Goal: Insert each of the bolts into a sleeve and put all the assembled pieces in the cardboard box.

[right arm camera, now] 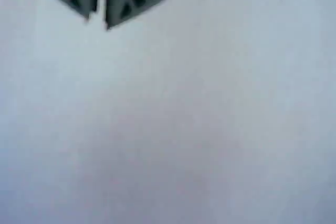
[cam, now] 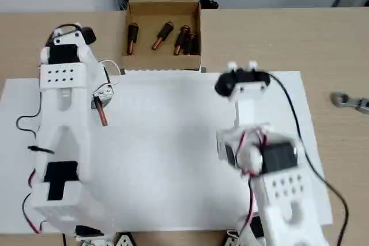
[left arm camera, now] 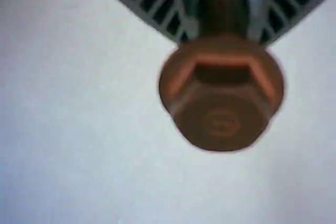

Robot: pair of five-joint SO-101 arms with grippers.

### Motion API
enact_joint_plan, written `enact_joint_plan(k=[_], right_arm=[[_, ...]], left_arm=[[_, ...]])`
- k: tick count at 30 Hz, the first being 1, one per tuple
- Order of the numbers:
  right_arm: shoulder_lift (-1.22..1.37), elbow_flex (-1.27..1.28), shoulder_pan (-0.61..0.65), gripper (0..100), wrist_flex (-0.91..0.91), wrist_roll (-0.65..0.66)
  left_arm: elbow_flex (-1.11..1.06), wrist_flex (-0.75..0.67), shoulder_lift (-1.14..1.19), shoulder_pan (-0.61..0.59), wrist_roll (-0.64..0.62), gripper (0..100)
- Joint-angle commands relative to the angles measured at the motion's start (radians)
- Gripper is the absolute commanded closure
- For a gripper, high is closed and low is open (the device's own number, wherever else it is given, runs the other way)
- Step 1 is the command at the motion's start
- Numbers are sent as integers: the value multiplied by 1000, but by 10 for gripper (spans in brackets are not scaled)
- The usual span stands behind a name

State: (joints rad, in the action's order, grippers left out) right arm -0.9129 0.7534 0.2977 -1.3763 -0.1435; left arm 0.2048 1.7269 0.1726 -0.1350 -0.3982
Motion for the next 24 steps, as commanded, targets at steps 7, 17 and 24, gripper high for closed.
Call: enact_joint_plan(k=[7,17,24], right_arm=[[-518,479,-73,995,228,86],[-905,773,-97,995,168,224],[-903,855,-94,993,220,227]], left_arm=[[38,17,-115,-78,18,995],[38,11,-262,-72,41,995],[38,11,-399,-75,120,995]])
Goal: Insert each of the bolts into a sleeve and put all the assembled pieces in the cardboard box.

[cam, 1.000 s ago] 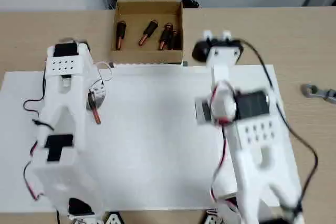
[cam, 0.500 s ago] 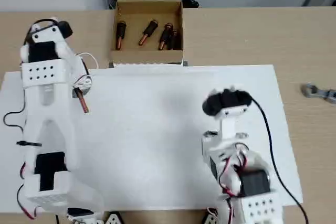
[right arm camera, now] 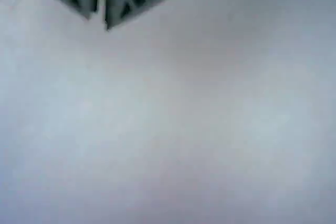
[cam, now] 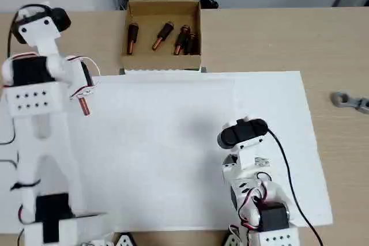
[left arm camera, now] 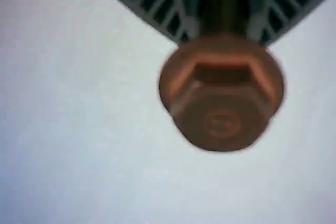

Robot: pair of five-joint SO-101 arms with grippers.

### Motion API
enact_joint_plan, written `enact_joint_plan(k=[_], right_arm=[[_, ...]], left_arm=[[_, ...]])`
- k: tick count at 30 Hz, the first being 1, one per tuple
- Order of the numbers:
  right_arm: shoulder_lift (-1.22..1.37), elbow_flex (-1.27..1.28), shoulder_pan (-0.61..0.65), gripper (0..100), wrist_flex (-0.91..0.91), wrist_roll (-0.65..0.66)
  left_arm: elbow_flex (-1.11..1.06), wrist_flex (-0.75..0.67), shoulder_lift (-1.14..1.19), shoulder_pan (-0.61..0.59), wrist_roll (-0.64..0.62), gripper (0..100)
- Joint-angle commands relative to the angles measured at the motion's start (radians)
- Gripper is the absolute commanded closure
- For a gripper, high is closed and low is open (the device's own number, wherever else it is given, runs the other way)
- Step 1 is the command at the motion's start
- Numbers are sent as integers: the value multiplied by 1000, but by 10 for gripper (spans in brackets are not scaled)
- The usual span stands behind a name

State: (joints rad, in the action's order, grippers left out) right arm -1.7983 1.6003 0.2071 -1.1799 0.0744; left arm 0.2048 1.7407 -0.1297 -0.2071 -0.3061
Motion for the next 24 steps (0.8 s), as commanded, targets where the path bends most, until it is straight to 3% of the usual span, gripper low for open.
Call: enact_joint_plan(k=[1,14,24], right_arm=[[-18,14,-2,991,25,8],[-18,17,-4,991,36,5],[-18,17,-4,991,36,5]], left_arm=[[38,-3,-120,-3,46,995],[30,12,-269,-6,371,995],[-188,9,-454,64,453,995]])
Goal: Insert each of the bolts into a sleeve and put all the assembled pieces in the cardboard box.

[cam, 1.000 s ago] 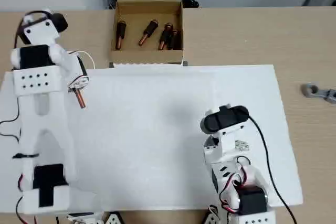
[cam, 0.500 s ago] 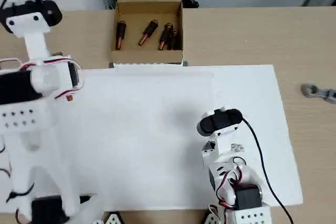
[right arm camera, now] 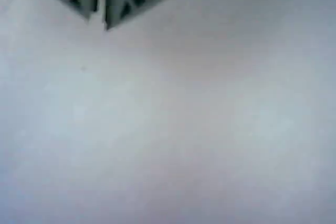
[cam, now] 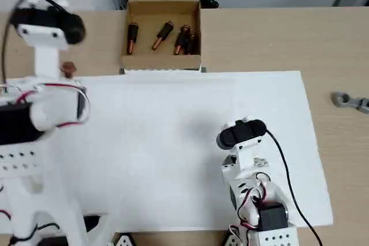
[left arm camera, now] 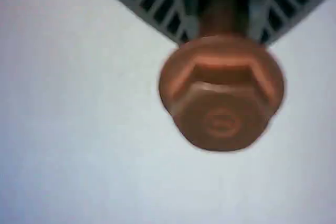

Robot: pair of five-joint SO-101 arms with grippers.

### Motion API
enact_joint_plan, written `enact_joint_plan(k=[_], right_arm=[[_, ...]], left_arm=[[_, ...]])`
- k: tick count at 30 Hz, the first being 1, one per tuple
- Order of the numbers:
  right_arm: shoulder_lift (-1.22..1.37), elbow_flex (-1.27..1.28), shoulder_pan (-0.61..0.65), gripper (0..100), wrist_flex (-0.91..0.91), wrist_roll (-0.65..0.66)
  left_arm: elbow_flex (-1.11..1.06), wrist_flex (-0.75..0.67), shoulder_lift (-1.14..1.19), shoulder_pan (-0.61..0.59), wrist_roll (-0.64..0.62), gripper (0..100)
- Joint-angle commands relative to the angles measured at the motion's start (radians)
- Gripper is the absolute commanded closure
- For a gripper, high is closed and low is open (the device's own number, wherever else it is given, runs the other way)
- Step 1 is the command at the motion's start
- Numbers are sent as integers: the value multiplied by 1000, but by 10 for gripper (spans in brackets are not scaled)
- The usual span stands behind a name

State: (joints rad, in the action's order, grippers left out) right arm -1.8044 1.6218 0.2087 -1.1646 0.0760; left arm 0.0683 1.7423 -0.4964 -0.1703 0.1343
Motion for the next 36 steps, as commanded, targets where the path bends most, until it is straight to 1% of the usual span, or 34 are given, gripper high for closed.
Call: enact_joint_plan(k=[1,6,13,19,36], right_arm=[[-12,-5,-5,991,21,3],[-12,-5,-5,991,21,3],[-12,-5,-5,991,21,3],[-12,-5,-5,991,21,3],[-12,-5,-5,991,21,3]], left_arm=[[-81,-6,-115,29,11,995],[-197,-48,-213,17,9,995],[-311,-140,-215,-137,9,995],[-314,-169,-215,-141,8,995],[-318,-186,-216,-140,8,995]])
